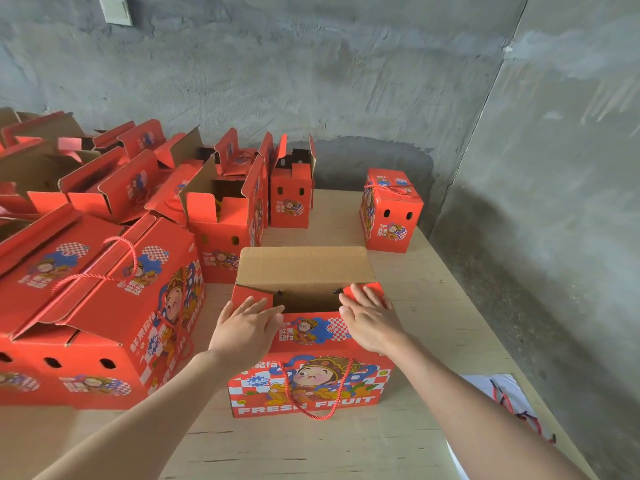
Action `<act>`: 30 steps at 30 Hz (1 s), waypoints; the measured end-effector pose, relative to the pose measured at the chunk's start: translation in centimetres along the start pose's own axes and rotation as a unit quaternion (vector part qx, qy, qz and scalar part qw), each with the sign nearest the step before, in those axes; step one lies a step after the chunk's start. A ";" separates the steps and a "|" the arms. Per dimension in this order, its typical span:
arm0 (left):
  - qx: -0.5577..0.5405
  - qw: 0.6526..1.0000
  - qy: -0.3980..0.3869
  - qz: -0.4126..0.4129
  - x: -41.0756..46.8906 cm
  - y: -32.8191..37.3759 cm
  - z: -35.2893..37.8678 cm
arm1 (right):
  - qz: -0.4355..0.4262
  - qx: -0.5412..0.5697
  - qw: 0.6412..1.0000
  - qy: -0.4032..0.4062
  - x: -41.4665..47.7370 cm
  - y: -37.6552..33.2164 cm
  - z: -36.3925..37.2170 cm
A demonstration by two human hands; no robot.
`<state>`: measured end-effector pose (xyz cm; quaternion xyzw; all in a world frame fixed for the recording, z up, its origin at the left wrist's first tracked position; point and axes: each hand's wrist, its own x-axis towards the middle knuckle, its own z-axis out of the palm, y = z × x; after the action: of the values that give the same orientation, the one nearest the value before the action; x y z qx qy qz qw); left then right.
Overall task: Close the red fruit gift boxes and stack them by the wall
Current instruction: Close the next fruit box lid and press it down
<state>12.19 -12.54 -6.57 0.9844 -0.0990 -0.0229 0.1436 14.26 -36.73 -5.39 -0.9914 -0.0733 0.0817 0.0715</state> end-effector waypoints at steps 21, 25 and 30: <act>-0.266 0.947 0.075 -0.165 4.3 -1.6 -1.3 | 0.113 0.216 0.961 0.132 -0.2 1.2 0.6; -0.223 0.952 0.151 -0.147 3.6 -1.2 -1.2 | 0.097 0.200 0.955 0.197 -0.3 1.0 1.1; -0.273 0.916 0.277 -0.097 2.1 -0.9 -1.1 | 0.117 0.382 0.869 0.293 -1.6 1.0 0.8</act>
<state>14.54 -11.82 -5.76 0.8787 0.0504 0.2103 0.4257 12.70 -37.89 -6.13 -0.8665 0.1042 -0.1834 0.4524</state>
